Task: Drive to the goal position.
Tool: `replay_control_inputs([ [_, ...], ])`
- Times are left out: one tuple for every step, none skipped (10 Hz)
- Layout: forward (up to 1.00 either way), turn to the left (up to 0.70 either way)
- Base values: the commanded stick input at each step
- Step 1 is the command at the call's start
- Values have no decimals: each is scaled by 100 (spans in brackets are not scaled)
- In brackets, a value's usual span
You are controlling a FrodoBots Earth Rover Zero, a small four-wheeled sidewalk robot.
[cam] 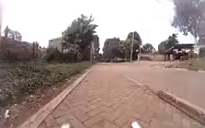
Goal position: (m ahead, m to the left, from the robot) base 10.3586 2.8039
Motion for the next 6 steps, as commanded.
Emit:
replay_control_inputs([
  [50,0],
  [50,0],
  [50,0],
  [50,0],
  [50,0],
  [50,0],
])
